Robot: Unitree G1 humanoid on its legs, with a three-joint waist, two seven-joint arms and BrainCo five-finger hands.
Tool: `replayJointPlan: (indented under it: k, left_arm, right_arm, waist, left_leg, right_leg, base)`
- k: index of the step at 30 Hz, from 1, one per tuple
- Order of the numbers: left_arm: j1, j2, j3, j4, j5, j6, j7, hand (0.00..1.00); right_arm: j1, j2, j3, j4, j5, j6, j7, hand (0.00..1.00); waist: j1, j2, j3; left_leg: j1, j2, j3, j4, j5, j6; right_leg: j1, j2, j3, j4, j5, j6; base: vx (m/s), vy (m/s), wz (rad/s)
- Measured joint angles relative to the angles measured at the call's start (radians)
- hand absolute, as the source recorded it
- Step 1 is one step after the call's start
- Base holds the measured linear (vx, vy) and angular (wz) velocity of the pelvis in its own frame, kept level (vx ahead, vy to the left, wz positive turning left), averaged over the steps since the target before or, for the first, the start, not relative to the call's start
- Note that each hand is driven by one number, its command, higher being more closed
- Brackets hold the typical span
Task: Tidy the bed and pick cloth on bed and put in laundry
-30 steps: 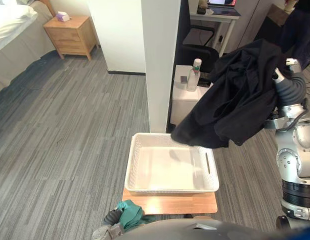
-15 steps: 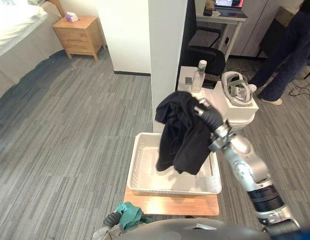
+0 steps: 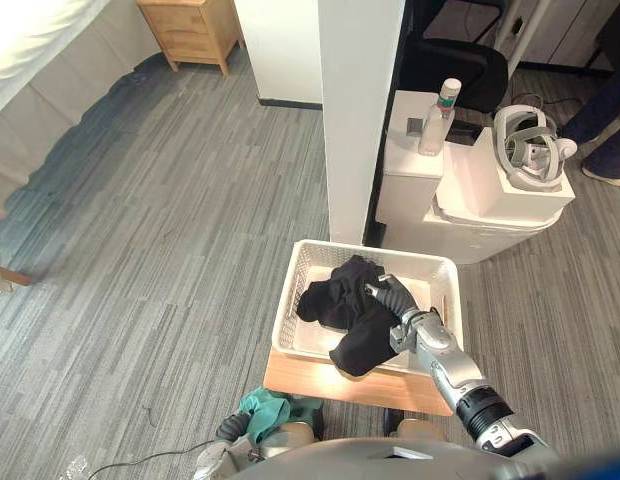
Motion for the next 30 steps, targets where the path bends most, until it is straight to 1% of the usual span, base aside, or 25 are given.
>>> replayJointPlan:
  k: [1, 2, 5, 6, 8, 11, 15, 16, 18, 19, 21, 23, 24, 25, 26, 28, 29, 30]
  left_arm:
    - [0.0, 0.0, 0.0, -0.009, 0.001, 0.0, -0.002, 1.0]
    - [0.0, 0.0, 0.0, -0.012, 0.003, 0.0, -0.002, 1.0]
    - [0.0, 0.0, 0.001, -0.015, 0.004, -0.001, -0.004, 1.0]
    - [0.0, 0.0, 0.001, -0.015, 0.006, -0.001, -0.004, 1.0]
    - [0.001, -0.001, 0.008, -0.016, 0.014, -0.001, -0.004, 1.0]
    - [0.008, -0.001, 0.03, -0.028, 0.039, 0.001, -0.012, 1.0]
    - [0.019, 0.001, 0.066, -0.028, 0.056, 0.007, -0.009, 1.0]
    - [0.029, 0.001, 0.082, -0.028, 0.06, 0.01, -0.008, 1.0]
    - [0.041, 0.003, 0.103, -0.028, 0.079, 0.02, 0.006, 1.0]
    - [0.044, 0.004, 0.121, -0.028, 0.083, 0.025, 0.013, 1.0]
    - [0.045, 0.003, 0.162, -0.028, 0.076, 0.026, 0.051, 1.0]
    - [0.046, 0.003, 0.187, -0.033, 0.059, 0.026, 0.077, 1.0]
    - [0.052, 0.003, 0.224, -0.055, 0.03, 0.025, 0.104, 1.0]
    - [0.051, 0.003, 0.271, -0.075, 0.023, 0.027, 0.119, 1.0]
    - [0.052, 0.003, 0.348, -0.11, -0.009, 0.021, 0.158, 1.0]
    - [0.055, 0.008, 0.496, -0.174, -0.037, -0.001, 0.223, 1.0]
    - [0.056, 0.027, 0.59, -0.209, -0.048, -0.015, 0.26, 1.0]
    - [0.053, 0.056, 0.648, -0.226, -0.049, -0.023, 0.278, 1.0]
  right_arm:
    - [-0.017, 0.0, 0.01, 0.026, -0.041, -0.002, -0.016, 0.0]
    - [-0.022, 0.002, 0.011, 0.035, -0.063, -0.007, -0.025, 0.0]
    - [-0.05, 0.007, 0.01, 0.04, -0.192, -0.013, -0.07, 0.0]
    - [-0.058, 0.006, 0.007, 0.039, -0.214, -0.014, -0.083, 0.0]
    - [-0.078, -0.004, 0.003, 0.021, -0.306, -0.025, -0.118, 0.0]
    - [-0.071, -0.039, -0.039, -0.083, -0.43, -0.027, -0.15, 0.0]
    - [-0.011, -0.102, -0.114, -0.232, -0.49, -0.024, -0.17, 0.0]
    - [0.015, -0.12, -0.136, -0.276, -0.497, -0.02, -0.175, 0.0]
    - [0.061, -0.142, -0.176, -0.335, -0.497, -0.014, -0.176, 0.0]
    - [0.095, -0.146, -0.221, -0.38, -0.496, -0.007, -0.176, 0.0]
    - [0.163, -0.154, -0.322, -0.482, -0.485, 0.004, -0.178, 0.0]
    - [0.186, -0.172, -0.367, -0.509, -0.466, 0.006, -0.178, 0.0]
    - [0.203, -0.18, -0.426, -0.519, -0.438, 0.015, -0.183, 0.0]
    - [0.217, -0.178, -0.486, -0.517, -0.415, 0.025, -0.193, 0.0]
    - [0.243, -0.179, -0.57, -0.509, -0.403, 0.035, -0.2, 0.0]
    - [0.276, -0.185, -0.688, -0.471, -0.384, 0.043, -0.217, 0.0]
    - [0.291, -0.199, -0.743, -0.426, -0.365, 0.048, -0.234, 0.0]
    - [0.308, -0.218, -0.771, -0.389, -0.347, 0.053, -0.243, 0.0]
  waist:
    - [0.0, -0.001, 0.0]
    - [0.0, -0.001, 0.0]
    - [0.005, -0.001, 0.0]
    - [0.005, -0.001, 0.0]
    - [0.005, -0.002, 0.0]
    - [0.009, -0.004, -0.001]
    - [0.008, -0.013, -0.006]
    - [0.003, -0.017, -0.009]
    - [-0.001, -0.029, -0.017]
    - [-0.002, -0.037, -0.021]
    - [-0.01, -0.047, -0.032]
    - [-0.017, -0.048, -0.04]
    - [-0.026, -0.048, -0.046]
    - [-0.029, -0.048, -0.046]
    - [-0.03, -0.044, -0.05]
    - [-0.032, -0.039, -0.062]
    - [-0.039, -0.033, -0.068]
    - [-0.043, -0.029, -0.071]
  left_leg:
    - [0.002, 0.0, -0.001, 0.0, 0.0, -0.019]
    - [0.003, -0.001, -0.001, 0.0, 0.0, -0.027]
    - [0.004, 0.0, 0.0, 0.019, -0.003, -0.032]
    - [0.004, 0.0, -0.001, 0.02, -0.003, -0.032]
    - [0.005, 0.001, 0.0, 0.029, -0.004, -0.032]
    - [0.004, 0.002, 0.003, 0.028, 0.0, -0.027]
    - [0.005, 0.004, 0.013, 0.017, 0.008, -0.014]
    - [0.007, 0.006, 0.017, 0.006, 0.013, -0.005]
    - [0.015, 0.009, 0.022, 0.0, 0.015, -0.003]
    - [0.017, 0.012, 0.024, 0.0, 0.015, -0.003]
    - [0.019, 0.014, 0.026, 0.0, 0.015, -0.004]
    - [0.019, 0.015, 0.027, 0.0, 0.014, -0.004]
    - [0.023, 0.015, 0.027, 0.0, 0.014, -0.005]
    - [0.03, 0.015, 0.027, 0.0, 0.012, -0.008]
    - [0.033, 0.015, 0.027, 0.0, 0.011, -0.01]
    - [0.03, 0.015, 0.025, 0.0, 0.01, -0.01]
    - [0.028, 0.015, 0.025, 0.0, 0.01, -0.01]
    - [0.023, 0.015, 0.023, 0.0, 0.01, -0.01]
  right_leg:
    - [0.004, -0.003, -0.005, 0.0, 0.0, 0.001]
    - [0.007, -0.004, -0.007, 0.0, 0.001, 0.001]
    - [0.02, -0.006, -0.013, 0.001, 0.001, 0.001]
    - [0.021, -0.006, -0.014, 0.001, 0.001, 0.001]
    - [0.029, -0.007, -0.016, 0.0, 0.001, 0.001]
    - [0.03, -0.006, -0.025, -0.003, 0.0, 0.001]
    - [0.03, -0.003, -0.026, -0.009, 0.001, 0.0]
    - [0.03, 0.0, -0.026, -0.012, 0.002, -0.001]
    - [0.03, 0.004, -0.024, -0.014, 0.003, -0.001]
    - [0.032, 0.006, -0.023, -0.014, 0.003, -0.002]
    - [0.033, 0.009, -0.023, -0.015, 0.003, -0.002]
    - [0.033, 0.009, -0.024, -0.016, 0.003, -0.002]
    - [0.039, 0.009, -0.026, -0.018, 0.003, -0.002]
    - [0.049, 0.009, -0.028, -0.024, 0.003, -0.002]
    - [0.055, 0.009, -0.03, -0.028, 0.003, -0.002]
    - [0.056, 0.01, -0.034, -0.031, 0.003, -0.002]
    - [0.055, 0.01, -0.035, -0.031, 0.003, -0.002]
    - [0.055, 0.01, -0.036, -0.032, 0.003, -0.002]
  base:
    - [0.0, -0.006, 0.08]
    - [-0.01, -0.008, 0.13]
    - [-0.02, -0.01, 0.09]
    - [-0.05, -0.018, 0.04]
    - [-0.07, -0.023, 0.06]
    - [-0.08, -0.021, 0.03]
    - [-0.08, -0.023, -0.04]
    - [-0.04, -0.019, -0.07]
    - [0.01, -0.016, -0.07]
    - [0.04, -0.018, -0.05]
    - [0.02, -0.011, -0.02]
    - [0.0, 0.0, 0.0]
    - [0.03, -0.005, 0.05]
    - [0.01, -0.007, 0.05]
    - [0.0, -0.012, 0.04]
    - [-0.01, -0.014, 0.04]
    - [0.0, 0.0, 0.0]
    - [-0.04, -0.021, 0.03]
